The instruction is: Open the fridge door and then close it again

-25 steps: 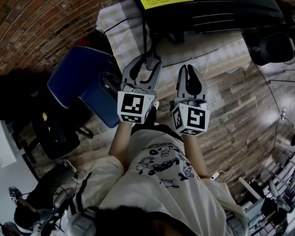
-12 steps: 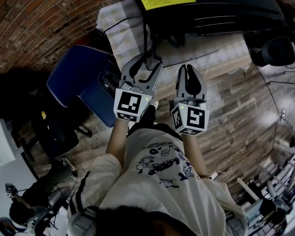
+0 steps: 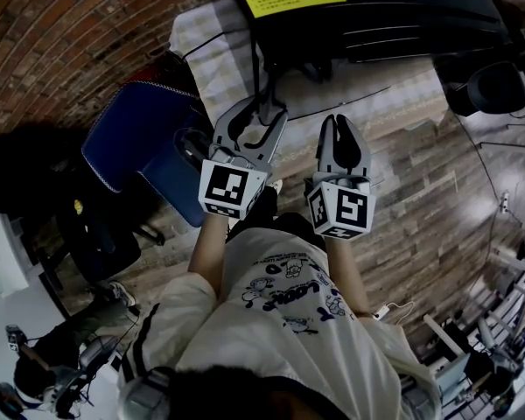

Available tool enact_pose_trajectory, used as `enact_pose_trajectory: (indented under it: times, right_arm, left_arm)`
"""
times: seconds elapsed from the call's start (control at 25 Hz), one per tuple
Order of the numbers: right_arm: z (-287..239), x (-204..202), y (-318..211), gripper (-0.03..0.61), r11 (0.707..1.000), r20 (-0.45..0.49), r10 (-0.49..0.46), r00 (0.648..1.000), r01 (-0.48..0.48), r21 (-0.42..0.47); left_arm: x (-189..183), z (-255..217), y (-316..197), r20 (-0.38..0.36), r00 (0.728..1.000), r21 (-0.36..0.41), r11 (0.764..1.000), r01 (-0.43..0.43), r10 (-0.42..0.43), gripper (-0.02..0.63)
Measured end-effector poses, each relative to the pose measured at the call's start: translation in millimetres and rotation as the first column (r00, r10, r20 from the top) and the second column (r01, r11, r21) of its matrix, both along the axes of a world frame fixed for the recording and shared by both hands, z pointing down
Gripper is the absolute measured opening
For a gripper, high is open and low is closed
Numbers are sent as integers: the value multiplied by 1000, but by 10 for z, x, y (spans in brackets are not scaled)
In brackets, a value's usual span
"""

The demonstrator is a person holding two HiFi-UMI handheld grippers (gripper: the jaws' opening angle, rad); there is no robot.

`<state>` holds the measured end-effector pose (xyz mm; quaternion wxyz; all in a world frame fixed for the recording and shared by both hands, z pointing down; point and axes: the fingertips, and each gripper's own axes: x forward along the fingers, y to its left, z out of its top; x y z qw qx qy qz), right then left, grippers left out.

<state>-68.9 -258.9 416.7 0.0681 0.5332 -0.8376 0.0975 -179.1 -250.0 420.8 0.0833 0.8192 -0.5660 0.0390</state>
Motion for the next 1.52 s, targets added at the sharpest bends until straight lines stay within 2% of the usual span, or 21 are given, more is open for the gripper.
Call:
enact_pose_trajectory:
  times: [0.44, 1.28, 1.52]
  right_arm:
    - [-8, -2, 31, 67, 1000, 10, -10, 1000, 10, 6]
    - [-100, 140, 178, 67, 998, 17, -65, 998, 65, 18]
    - [-79, 157, 207, 67, 997, 27, -74, 997, 74, 15]
  left_arm:
    - [2, -4, 17, 15, 999, -3, 999, -42, 42, 178]
    - [33, -2, 23, 36, 999, -14, 999, 30, -29, 184]
    - [211, 2, 247, 24, 1000, -3, 1000, -8, 8, 175]
